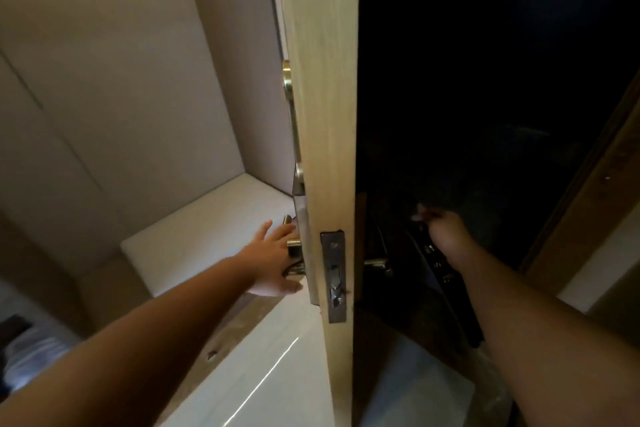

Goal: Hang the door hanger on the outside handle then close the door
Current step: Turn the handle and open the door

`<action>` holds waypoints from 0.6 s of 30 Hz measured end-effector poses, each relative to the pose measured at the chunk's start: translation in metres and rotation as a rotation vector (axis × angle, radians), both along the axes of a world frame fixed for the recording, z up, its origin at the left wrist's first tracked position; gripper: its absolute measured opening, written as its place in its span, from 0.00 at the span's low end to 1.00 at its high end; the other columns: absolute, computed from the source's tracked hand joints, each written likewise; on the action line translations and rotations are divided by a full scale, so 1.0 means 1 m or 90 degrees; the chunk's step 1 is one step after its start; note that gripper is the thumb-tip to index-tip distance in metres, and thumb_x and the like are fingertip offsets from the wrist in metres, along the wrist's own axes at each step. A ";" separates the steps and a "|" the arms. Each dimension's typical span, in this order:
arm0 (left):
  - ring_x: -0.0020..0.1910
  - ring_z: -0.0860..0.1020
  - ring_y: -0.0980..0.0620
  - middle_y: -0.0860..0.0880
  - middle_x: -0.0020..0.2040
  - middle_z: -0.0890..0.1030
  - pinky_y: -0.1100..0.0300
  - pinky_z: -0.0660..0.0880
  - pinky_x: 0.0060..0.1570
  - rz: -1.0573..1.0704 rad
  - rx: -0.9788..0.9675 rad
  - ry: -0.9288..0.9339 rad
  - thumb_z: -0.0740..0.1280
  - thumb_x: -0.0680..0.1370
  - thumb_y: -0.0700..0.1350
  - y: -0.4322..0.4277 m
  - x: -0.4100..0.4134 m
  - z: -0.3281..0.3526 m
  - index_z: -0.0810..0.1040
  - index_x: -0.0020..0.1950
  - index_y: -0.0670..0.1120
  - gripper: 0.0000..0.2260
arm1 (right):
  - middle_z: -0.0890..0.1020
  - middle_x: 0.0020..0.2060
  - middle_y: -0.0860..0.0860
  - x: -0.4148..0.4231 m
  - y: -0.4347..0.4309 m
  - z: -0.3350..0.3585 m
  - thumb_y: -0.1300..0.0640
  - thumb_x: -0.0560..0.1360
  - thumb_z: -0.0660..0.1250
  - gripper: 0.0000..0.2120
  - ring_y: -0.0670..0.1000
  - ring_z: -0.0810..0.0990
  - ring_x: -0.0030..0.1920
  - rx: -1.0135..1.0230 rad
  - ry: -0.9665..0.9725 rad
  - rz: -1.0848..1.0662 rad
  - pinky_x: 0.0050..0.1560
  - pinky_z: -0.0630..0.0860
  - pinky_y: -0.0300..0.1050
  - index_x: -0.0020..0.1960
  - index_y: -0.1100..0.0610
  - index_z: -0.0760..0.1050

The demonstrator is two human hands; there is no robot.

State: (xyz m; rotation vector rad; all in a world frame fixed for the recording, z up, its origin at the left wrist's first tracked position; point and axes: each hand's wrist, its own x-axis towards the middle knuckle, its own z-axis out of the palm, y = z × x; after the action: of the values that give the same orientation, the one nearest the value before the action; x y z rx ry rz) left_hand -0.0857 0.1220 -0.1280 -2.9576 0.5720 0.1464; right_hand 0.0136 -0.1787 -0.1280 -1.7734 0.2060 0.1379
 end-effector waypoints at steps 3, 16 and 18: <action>0.74 0.47 0.44 0.48 0.75 0.58 0.38 0.42 0.71 0.111 -0.014 -0.029 0.64 0.70 0.57 0.050 -0.027 0.004 0.67 0.68 0.54 0.26 | 0.78 0.51 0.53 -0.002 0.052 0.004 0.60 0.75 0.64 0.14 0.56 0.76 0.56 0.009 -0.003 0.073 0.61 0.70 0.50 0.59 0.61 0.77; 0.37 0.75 0.52 0.50 0.37 0.78 0.55 0.72 0.40 0.581 -1.107 -0.151 0.51 0.79 0.55 0.162 -0.083 0.067 0.75 0.46 0.53 0.14 | 0.82 0.50 0.59 -0.035 0.247 -0.023 0.50 0.75 0.64 0.13 0.56 0.77 0.43 -0.055 0.087 0.184 0.37 0.71 0.44 0.44 0.57 0.82; 0.45 0.78 0.48 0.47 0.43 0.80 0.50 0.74 0.50 0.611 -1.185 -0.193 0.53 0.79 0.56 0.179 -0.081 0.069 0.75 0.51 0.50 0.15 | 0.82 0.43 0.58 -0.030 0.265 -0.025 0.48 0.75 0.63 0.14 0.56 0.78 0.40 -0.062 0.094 0.214 0.39 0.71 0.46 0.36 0.54 0.80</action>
State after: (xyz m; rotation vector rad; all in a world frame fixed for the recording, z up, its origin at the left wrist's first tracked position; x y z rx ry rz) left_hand -0.1664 0.3012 -0.0595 -4.1239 -1.7927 -1.4831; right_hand -0.0168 0.0860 -0.1533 -1.8846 0.0183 0.5093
